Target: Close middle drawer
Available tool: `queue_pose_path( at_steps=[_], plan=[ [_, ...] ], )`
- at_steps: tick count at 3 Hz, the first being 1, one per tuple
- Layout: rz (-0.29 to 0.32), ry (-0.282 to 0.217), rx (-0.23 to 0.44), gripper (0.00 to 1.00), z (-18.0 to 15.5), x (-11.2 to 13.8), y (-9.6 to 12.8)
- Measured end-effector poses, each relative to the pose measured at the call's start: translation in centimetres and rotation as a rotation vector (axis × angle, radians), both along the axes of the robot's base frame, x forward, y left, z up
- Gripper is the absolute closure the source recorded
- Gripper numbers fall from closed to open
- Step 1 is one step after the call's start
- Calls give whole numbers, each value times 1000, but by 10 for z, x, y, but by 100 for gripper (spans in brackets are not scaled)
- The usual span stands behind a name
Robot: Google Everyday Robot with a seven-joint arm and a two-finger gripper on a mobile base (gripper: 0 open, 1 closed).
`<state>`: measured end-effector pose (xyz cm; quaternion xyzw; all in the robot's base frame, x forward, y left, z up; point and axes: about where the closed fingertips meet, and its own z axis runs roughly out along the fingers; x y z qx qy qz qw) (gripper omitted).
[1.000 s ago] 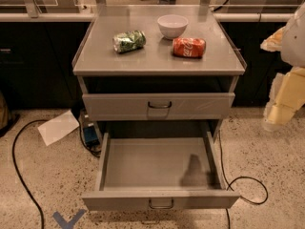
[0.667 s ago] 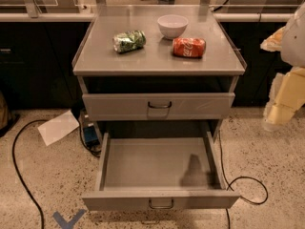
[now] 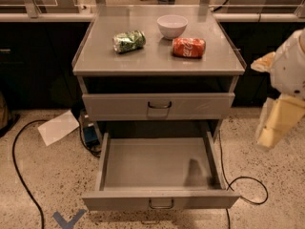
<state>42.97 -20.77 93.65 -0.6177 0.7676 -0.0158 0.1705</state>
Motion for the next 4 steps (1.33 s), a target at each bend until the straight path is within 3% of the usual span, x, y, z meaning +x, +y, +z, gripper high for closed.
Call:
queue_pose_path(
  at_steps=[1,2,3,4],
  plan=[
    [23,30,42,0,-61,-11,12],
    [44,95,66,0,-134,-28,37],
    [44,95,66,0,-134,-28,37],
    [56,102,90,0,-161,-31,55]
  ],
)
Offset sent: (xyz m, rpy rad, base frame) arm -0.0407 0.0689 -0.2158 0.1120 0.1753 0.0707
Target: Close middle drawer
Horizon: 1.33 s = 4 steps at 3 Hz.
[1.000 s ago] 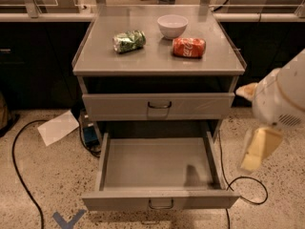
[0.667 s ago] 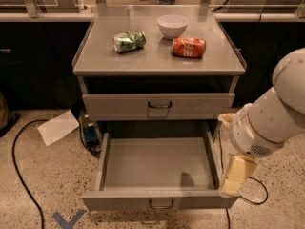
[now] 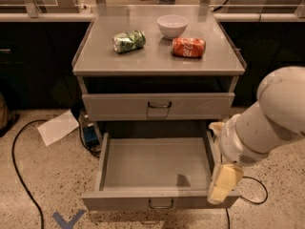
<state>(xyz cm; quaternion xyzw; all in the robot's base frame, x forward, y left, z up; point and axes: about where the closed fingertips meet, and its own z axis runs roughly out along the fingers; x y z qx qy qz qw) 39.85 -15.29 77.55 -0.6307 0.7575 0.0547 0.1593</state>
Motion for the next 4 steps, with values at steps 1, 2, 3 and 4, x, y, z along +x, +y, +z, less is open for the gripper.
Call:
queue_pose_path(
  at_steps=[1,2,3,4],
  plan=[
    [28,53,35,0,-63,-6,35],
    [59,102,56,0,-125,-19,72],
    [49,156,78,0,-175,-44,102],
    [49,156,78,0,-175,-44,102]
  ],
)
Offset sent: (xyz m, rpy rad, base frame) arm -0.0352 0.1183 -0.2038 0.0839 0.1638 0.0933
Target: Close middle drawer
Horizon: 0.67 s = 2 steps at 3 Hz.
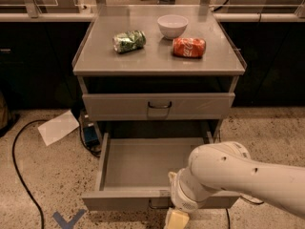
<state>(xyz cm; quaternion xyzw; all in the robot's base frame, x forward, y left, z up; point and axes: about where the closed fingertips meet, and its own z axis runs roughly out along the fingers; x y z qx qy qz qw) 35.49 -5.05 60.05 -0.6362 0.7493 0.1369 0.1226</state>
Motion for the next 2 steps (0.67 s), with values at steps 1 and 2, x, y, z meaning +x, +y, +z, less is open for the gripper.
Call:
queue_pose_path(
  at_steps=[1,2],
  plan=[
    [-15,28,12,0,-27,-7,-2],
    [-16,29,14,19,-29,-7,-2]
  ],
)
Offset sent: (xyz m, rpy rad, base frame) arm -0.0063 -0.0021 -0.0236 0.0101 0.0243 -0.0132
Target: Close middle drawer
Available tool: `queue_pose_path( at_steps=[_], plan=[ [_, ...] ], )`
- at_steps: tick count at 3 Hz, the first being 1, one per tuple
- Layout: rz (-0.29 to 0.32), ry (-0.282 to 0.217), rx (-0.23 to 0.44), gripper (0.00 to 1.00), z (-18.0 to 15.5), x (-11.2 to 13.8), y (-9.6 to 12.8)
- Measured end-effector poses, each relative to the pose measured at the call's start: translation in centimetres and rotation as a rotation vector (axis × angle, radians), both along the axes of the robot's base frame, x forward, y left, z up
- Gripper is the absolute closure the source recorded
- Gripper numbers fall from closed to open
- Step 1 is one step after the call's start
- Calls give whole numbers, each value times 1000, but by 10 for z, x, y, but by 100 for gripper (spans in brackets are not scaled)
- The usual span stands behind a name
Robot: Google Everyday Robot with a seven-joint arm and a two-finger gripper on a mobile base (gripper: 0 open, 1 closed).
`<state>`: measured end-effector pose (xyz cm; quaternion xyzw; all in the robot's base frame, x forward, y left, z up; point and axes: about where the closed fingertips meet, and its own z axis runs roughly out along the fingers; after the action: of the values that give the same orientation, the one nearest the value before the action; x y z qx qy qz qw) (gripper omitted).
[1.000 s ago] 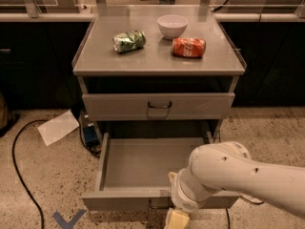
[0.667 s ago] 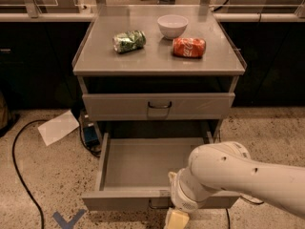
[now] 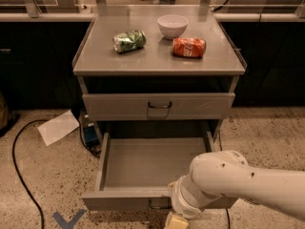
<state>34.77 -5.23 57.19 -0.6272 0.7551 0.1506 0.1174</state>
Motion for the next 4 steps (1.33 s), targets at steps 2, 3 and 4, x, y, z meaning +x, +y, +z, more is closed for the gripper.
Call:
queue_pose_path(
  at_steps=[2,3,4],
  plan=[
    [0,0,0,65,0,0,0],
    [-58,42,59,89,-22,-10,-5],
    [-117,114,135,100,-69,-34,-5]
  ],
)
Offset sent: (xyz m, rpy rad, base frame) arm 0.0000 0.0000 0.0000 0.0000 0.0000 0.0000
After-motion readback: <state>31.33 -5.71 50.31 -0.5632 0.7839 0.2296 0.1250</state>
